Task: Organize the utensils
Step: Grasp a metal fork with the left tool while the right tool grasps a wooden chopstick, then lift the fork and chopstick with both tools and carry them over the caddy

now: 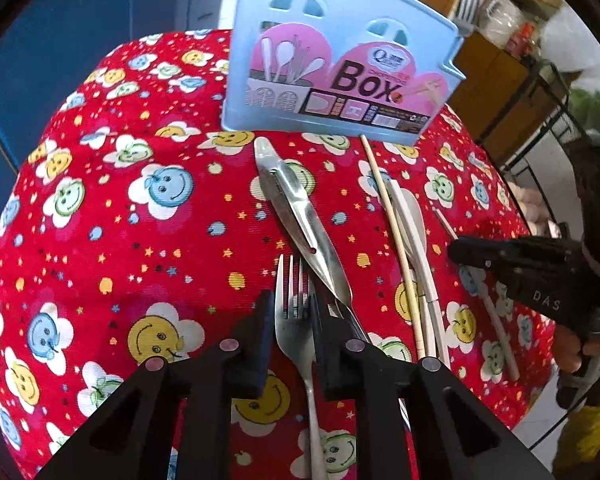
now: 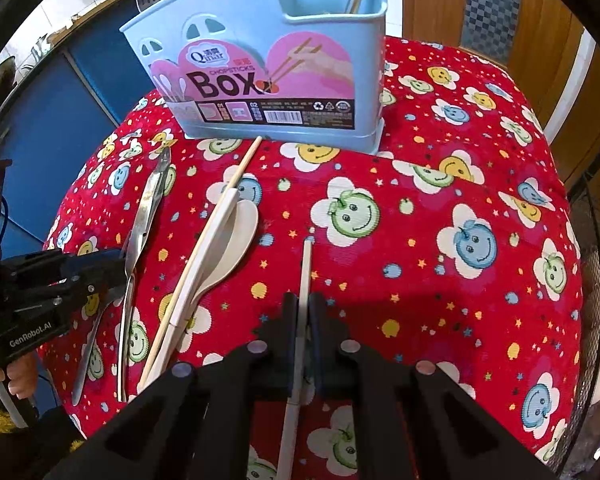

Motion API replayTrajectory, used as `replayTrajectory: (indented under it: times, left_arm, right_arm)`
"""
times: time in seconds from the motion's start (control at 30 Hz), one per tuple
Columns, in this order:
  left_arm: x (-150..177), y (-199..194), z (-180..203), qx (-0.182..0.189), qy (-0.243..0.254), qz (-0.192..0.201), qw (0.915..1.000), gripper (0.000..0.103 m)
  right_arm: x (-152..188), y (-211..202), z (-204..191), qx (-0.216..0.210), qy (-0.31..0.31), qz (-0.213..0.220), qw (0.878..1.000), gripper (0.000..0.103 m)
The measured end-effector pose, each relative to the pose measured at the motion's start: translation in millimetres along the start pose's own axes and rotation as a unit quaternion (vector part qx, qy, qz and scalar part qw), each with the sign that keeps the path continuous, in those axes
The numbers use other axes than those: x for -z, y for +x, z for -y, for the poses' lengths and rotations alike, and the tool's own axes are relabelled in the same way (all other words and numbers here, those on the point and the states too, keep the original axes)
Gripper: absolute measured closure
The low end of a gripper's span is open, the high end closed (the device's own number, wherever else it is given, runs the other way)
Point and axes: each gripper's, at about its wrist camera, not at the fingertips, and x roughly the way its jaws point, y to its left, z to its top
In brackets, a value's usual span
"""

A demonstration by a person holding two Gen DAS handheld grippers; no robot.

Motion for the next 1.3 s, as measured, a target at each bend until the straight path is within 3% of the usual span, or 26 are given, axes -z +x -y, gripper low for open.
replayTrajectory:
  times: [0.27, 0.47, 0.63, 0.8, 1.0, 1.1, 1.3]
  left_arm:
    - [4, -15, -1, 0.020, -0.016, 0.025, 0.9993, 0.101]
    - [11, -15, 8, 0.030, 0.006, 0.016, 0.9994, 0.101]
    - [9, -3, 11, 0.014, 0.007, -0.001, 0.9999, 0.099]
    - [10, -5, 14, 0.004, 0.007, 0.015, 0.9999, 0.100]
    - [14, -35, 7, 0.022, -0.008, 0.058, 0.9980, 0.101]
    - [10, -55, 5, 0.026, -0.008, 0.099, 0.9948, 0.101]
    - [-11, -94, 9, 0.024, -0.007, 0.189, 0.9816, 0.101]
  right_arm:
    - [5, -25, -4, -0.013, 0.002, 0.052, 0.999, 0.097]
    - [6, -46, -12, -0.018, 0.000, 0.086, 0.996, 0.097]
    - [12, -56, -18, -0.017, -0.006, 0.099, 0.995, 0.097]
    - [17, -67, -18, -0.018, -0.004, 0.117, 0.993, 0.097]
    - [18, -83, -21, -0.017, -0.001, 0.154, 0.988, 0.097]
    - [15, -91, -25, -0.014, -0.003, 0.175, 0.985, 0.097]
    - [2, -108, -30, -0.002, -0.001, 0.208, 0.978, 0.097]
